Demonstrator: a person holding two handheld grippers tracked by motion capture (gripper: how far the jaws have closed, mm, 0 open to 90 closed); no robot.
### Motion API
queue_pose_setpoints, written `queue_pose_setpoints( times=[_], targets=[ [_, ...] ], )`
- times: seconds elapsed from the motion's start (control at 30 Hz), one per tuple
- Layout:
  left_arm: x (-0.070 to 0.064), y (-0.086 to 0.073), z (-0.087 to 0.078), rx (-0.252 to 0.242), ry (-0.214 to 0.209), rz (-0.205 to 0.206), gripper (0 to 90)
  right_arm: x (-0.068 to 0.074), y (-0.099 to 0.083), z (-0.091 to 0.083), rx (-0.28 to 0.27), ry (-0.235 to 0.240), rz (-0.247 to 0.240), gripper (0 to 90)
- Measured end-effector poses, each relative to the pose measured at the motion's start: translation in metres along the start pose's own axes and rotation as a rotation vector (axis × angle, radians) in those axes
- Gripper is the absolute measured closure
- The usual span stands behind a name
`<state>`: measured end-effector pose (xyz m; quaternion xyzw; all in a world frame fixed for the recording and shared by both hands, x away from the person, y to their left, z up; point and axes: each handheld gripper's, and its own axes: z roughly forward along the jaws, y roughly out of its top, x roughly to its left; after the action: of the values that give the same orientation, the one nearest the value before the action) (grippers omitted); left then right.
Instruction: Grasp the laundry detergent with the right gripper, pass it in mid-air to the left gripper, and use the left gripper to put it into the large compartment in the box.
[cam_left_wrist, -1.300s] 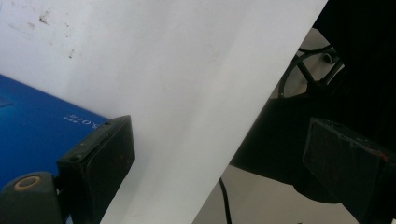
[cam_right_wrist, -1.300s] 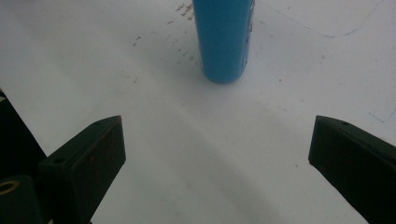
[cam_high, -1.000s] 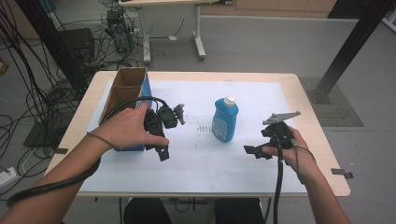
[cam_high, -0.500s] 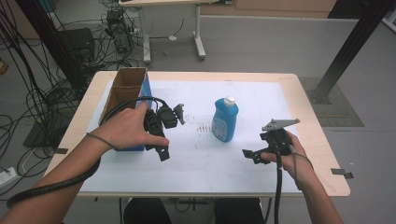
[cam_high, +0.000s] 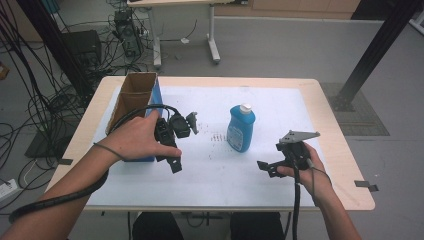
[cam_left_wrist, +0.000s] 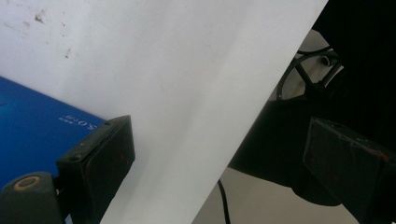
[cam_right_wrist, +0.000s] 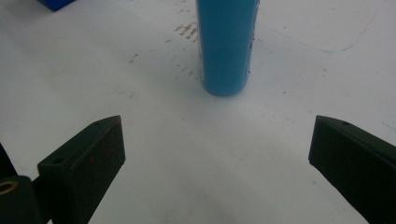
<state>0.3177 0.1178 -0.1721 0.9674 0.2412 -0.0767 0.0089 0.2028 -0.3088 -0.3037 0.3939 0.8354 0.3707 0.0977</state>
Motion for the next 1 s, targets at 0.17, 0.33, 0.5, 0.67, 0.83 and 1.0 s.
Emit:
queue_pose_setpoints(
  times=[0.17, 0.33, 0.5, 0.67, 0.83, 1.0],
  targets=[
    [0.001, 0.001, 0.001, 0.005, 0.006, 0.018, 9.2, 0.001, -0.002, 0.002, -0.002, -0.01, -0.002, 3.7],
    [0.001, 0.001, 0.003, 0.001, -0.003, -0.001, 9.2, 0.001, -0.004, 0.003, -0.013, -0.011, 0.004, 3.5],
    [0.001, 0.002, 0.002, 0.004, 0.0, 0.006, 9.0, 0.003, -0.007, 0.005, -0.031, -0.02, -0.002, 3.5],
    [0.002, 0.002, 0.001, 0.002, -0.002, 0.003, 9.0, 0.006, -0.011, 0.007, -0.058, -0.031, -0.005, 3.6],
    [0.002, 0.001, 0.001, 0.005, -0.001, 0.002, 9.0, 0.007, -0.016, 0.009, -0.093, -0.038, -0.003, 3.6],
    [0.001, 0.001, 0.0, -0.001, -0.003, 0.011, 9.1, 0.007, -0.019, 0.014, -0.108, -0.049, -0.009, 3.5]
  ],
)
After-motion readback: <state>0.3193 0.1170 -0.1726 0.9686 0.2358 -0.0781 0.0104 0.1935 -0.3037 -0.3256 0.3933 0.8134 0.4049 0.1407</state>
